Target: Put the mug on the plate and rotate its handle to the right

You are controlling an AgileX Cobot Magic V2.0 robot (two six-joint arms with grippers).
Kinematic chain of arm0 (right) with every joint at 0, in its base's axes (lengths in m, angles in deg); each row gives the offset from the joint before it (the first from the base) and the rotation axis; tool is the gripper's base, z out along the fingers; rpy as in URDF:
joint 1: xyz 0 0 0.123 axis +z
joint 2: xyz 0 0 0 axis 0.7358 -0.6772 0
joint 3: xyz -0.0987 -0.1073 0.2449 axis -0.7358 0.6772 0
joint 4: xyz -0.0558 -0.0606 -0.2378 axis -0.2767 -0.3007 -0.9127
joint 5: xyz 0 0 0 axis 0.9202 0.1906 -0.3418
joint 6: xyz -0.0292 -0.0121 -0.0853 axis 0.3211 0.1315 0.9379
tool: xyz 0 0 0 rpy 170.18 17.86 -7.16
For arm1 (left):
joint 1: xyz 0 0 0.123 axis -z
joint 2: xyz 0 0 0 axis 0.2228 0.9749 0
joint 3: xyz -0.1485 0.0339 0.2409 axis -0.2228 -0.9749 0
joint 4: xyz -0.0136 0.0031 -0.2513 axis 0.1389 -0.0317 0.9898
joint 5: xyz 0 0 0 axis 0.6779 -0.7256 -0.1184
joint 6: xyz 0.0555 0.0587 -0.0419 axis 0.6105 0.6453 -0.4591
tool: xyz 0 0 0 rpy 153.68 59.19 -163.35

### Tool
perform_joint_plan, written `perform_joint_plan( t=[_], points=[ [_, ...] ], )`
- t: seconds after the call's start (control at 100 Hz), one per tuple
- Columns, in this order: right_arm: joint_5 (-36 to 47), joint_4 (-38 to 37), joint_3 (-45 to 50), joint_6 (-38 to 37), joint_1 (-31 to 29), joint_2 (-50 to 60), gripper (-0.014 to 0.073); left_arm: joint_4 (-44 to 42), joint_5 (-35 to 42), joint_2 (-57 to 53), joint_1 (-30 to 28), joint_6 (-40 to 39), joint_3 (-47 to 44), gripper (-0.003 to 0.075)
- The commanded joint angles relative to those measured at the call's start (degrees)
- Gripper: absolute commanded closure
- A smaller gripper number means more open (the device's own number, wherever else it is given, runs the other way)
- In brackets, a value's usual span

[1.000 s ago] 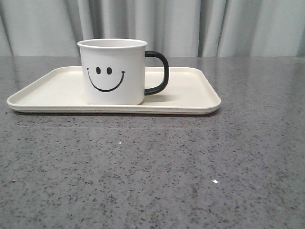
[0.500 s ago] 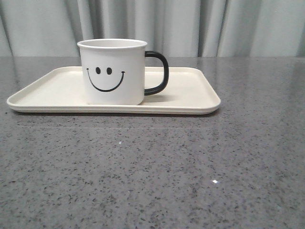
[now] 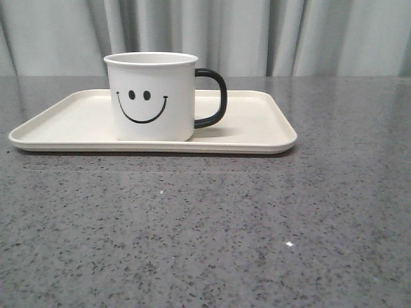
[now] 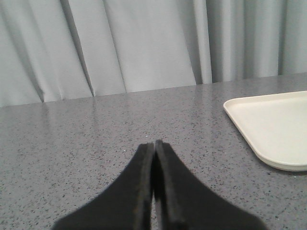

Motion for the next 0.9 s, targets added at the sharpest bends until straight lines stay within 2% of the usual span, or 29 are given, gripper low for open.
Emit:
perform_joint_plan(
  t=[0.0, 0.31, 0.89],
  points=[
    [2.36, 1.5, 0.92, 0.39, 0.02, 1.07, 0.0655, 0.1, 3.99, -1.69, 0.39, 0.04, -0.43, 0.0741],
    [3.18, 1.55, 6.95, 0.39, 0.02, 1.07, 0.0655, 0.1, 3.99, -1.69, 0.39, 0.04, -0.43, 0.074],
    [9.31, 2.55, 6.89, 0.39, 0.02, 1.07, 0.0655, 0.1, 3.99, -1.69, 0.39, 0.04, -0.43, 0.074]
  ],
)
